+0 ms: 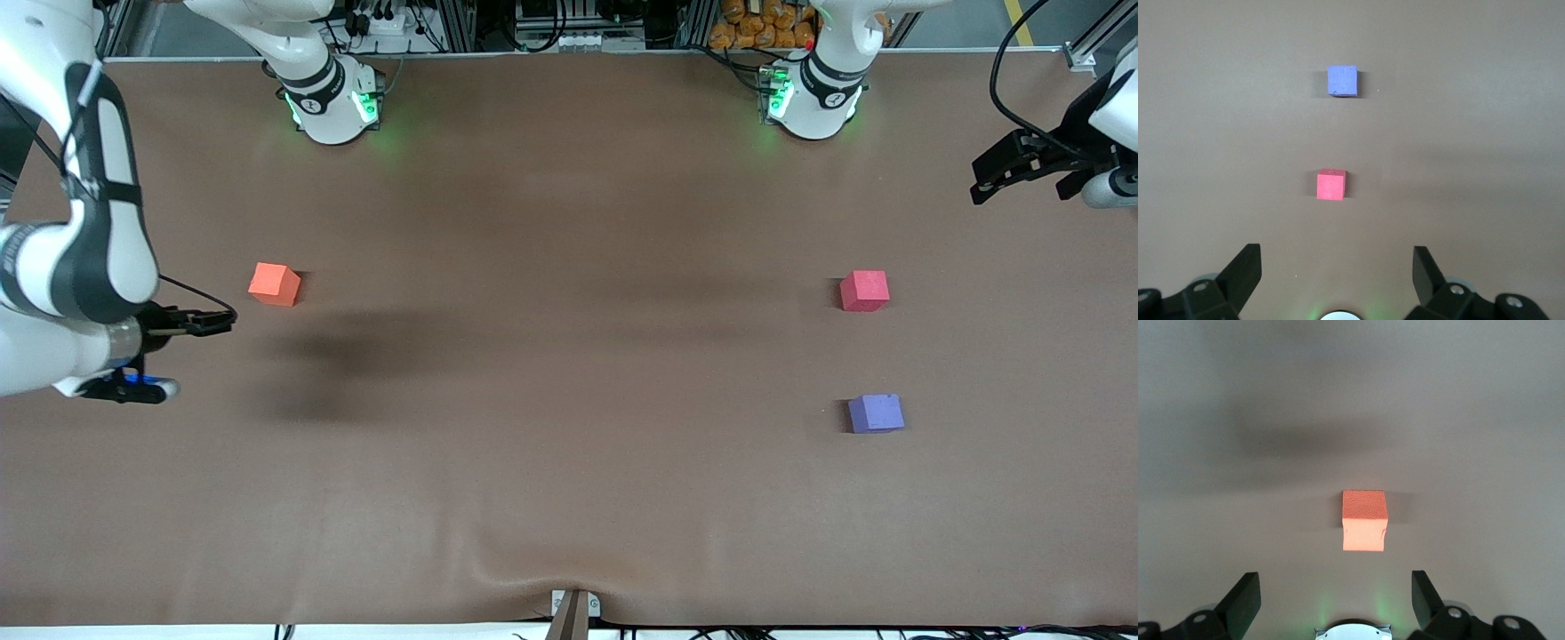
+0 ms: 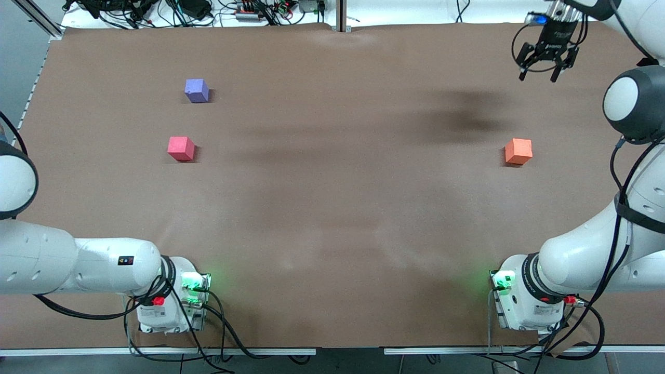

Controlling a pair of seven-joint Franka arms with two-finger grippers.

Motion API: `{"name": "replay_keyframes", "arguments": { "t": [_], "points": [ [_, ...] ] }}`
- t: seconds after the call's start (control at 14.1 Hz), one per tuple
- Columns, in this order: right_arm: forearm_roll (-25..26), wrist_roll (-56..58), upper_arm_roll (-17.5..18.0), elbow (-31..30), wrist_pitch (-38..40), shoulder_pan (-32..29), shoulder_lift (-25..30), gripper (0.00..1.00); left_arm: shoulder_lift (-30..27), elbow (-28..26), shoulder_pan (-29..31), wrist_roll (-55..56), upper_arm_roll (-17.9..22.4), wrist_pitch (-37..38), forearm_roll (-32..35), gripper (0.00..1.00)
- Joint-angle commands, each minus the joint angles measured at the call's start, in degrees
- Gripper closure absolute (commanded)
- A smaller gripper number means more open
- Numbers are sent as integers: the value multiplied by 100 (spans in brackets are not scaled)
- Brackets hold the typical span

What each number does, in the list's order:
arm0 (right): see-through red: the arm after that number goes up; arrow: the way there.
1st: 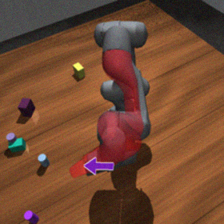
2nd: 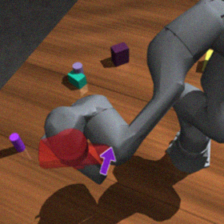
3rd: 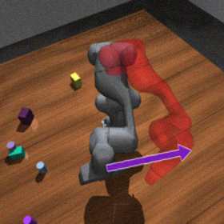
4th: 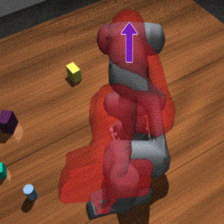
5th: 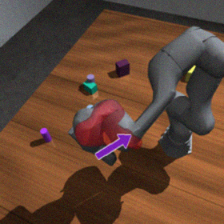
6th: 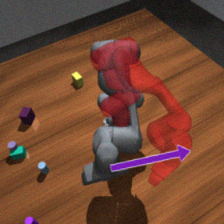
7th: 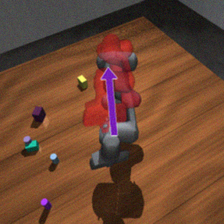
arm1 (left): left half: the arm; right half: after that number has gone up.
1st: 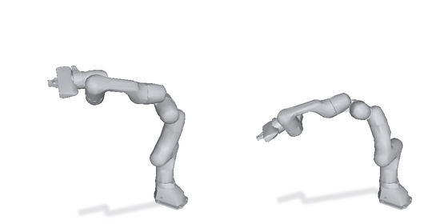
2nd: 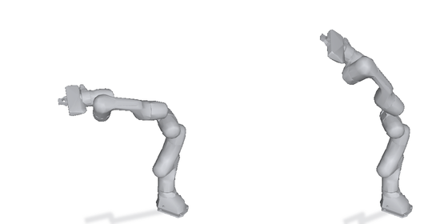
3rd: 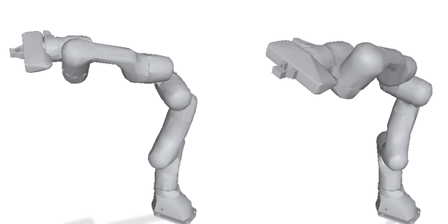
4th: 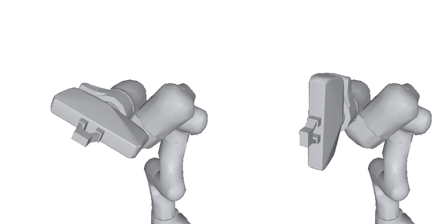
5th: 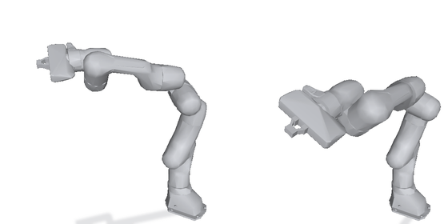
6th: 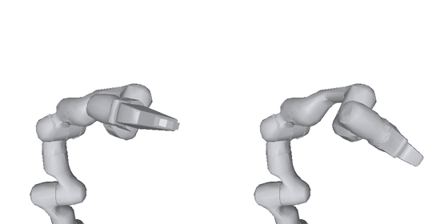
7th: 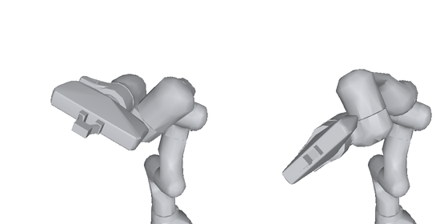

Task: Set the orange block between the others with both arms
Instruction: 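Lower the right gripper onto the orange cube and close it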

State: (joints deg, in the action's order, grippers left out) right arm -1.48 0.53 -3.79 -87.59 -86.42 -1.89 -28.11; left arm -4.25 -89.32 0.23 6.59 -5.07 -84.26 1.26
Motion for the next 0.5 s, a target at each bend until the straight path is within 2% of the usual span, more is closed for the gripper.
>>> {"name": "replay_keyframes", "arguments": {
  "t": [0.0,0.28,0.43],
  "points": [
    [-89,9,37,-738,-505,-73,25,0,-32,64,29,-132,-12,94,-11,0],
    [-230,481,28,-2031,-1647,-258,95,0,-32,64,29,-132,-12,94,-3,0],
    [-230,738,28,-2654,-2140,-382,305,0,-32,64,21,-132,-29,94,-3,0]
  ]
}}
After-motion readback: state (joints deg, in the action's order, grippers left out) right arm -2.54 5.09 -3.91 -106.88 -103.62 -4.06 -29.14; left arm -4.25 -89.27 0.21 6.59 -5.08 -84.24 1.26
